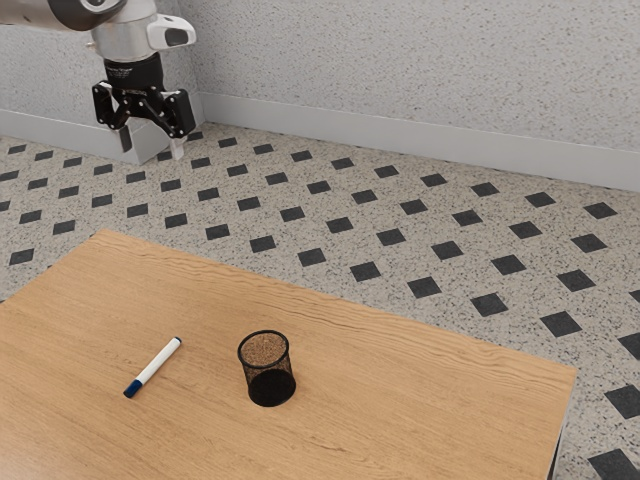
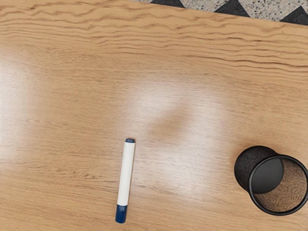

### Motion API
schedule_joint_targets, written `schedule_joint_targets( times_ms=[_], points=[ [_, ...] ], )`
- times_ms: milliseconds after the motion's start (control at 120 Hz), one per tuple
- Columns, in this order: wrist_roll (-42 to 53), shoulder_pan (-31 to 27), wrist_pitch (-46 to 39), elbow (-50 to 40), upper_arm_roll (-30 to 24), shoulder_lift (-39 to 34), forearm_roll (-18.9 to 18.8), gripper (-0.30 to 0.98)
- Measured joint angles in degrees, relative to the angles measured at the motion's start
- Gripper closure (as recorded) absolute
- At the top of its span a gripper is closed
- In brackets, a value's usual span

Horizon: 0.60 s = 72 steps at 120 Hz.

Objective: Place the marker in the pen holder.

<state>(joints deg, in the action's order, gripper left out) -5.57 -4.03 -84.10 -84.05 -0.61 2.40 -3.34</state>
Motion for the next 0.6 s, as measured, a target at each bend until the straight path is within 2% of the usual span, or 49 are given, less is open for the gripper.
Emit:
schedule_joint_targets(
  times_ms=[283,358,525,600],
  points=[
    [0.0,-0.6,0.0,0.1,0.1,0.0,0.7,0.0],
    [0.3,-0.7,-1.0,-1.5,0.1,2.4,-0.3,0.0],
    [1.4,-2.1,-14.0,-17.2,0.3,12.6,-2.2,0.0],
    [2.1,-2.3,-20.4,-20.1,0.4,15.3,-2.3,0.0]
  ],
)
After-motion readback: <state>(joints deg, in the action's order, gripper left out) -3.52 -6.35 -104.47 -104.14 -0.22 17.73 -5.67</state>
